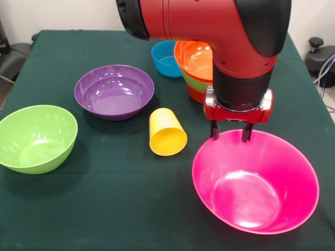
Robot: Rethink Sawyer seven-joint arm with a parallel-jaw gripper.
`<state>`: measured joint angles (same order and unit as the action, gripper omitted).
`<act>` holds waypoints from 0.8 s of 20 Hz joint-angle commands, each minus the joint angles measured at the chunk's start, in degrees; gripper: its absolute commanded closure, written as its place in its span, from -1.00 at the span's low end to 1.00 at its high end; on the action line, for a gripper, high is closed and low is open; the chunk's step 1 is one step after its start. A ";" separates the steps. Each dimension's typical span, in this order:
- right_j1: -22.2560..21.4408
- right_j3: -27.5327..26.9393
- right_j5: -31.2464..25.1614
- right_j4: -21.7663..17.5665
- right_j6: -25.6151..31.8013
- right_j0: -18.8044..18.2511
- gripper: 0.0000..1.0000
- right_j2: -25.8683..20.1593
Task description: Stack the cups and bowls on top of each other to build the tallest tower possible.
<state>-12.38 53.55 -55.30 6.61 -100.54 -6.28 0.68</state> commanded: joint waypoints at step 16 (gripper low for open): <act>-0.64 -3.25 -10.92 0.15 -5.57 0.20 -1.00 -0.11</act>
<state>-10.59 48.83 -59.79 6.63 -100.54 -6.28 3.20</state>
